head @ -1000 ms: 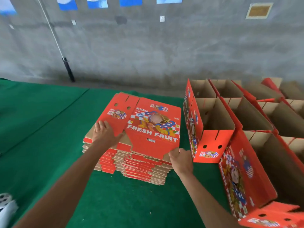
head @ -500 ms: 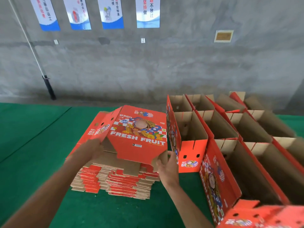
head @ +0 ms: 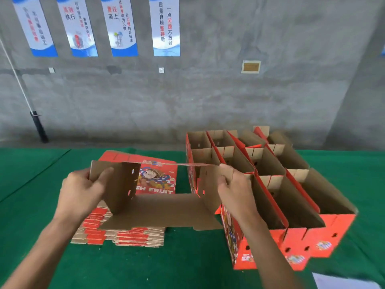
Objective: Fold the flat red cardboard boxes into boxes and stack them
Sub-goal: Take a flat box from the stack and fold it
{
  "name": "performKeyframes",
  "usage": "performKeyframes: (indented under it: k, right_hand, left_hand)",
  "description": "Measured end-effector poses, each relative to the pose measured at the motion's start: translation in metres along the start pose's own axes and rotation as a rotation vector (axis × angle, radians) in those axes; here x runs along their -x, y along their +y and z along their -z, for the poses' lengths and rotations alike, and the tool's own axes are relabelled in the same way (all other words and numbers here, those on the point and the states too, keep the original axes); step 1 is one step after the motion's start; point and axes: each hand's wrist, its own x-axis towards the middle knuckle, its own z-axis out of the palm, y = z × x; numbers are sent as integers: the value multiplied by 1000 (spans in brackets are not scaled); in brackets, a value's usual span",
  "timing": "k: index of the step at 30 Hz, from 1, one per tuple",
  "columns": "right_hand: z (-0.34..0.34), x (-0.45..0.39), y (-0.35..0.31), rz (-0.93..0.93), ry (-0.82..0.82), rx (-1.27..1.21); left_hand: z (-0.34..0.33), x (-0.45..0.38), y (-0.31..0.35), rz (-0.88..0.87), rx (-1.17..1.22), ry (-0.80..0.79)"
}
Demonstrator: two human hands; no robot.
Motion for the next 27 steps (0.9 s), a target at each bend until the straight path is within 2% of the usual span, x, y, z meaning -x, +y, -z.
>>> performKeyframes:
  k: [5, 10, 13, 17, 20, 22, 24, 27]
  right_hand:
    - [89, 32, 2, -4, -103, 148]
    - [149, 43, 22, -100, -312, 202]
    - [147, 45, 47, -193, -439, 226]
    - [123, 50, 96, -334, -583, 225]
    - [110, 56, 129, -418, -577, 163]
    - [104, 55, 143, -431, -511, 130]
    - [100, 50, 153, -421, -437, 168]
    - [95, 49, 164, -407, -280, 186]
  left_hand:
    - [10, 53, 33, -146, 152, -12]
    - [2, 91, 44, -220, 338, -169]
    - [-27, 106, 34, -253, 277, -279]
    - [-80, 124, -1, -94, 144, -385]
    - [-109, 131, -29, -7, 93, -401]
    - [-115, 133, -37, -10, 70, -362]
    - [-118, 133, -43, -149, -28, -288]
    - [-126, 133, -54, -590, -369, -91]
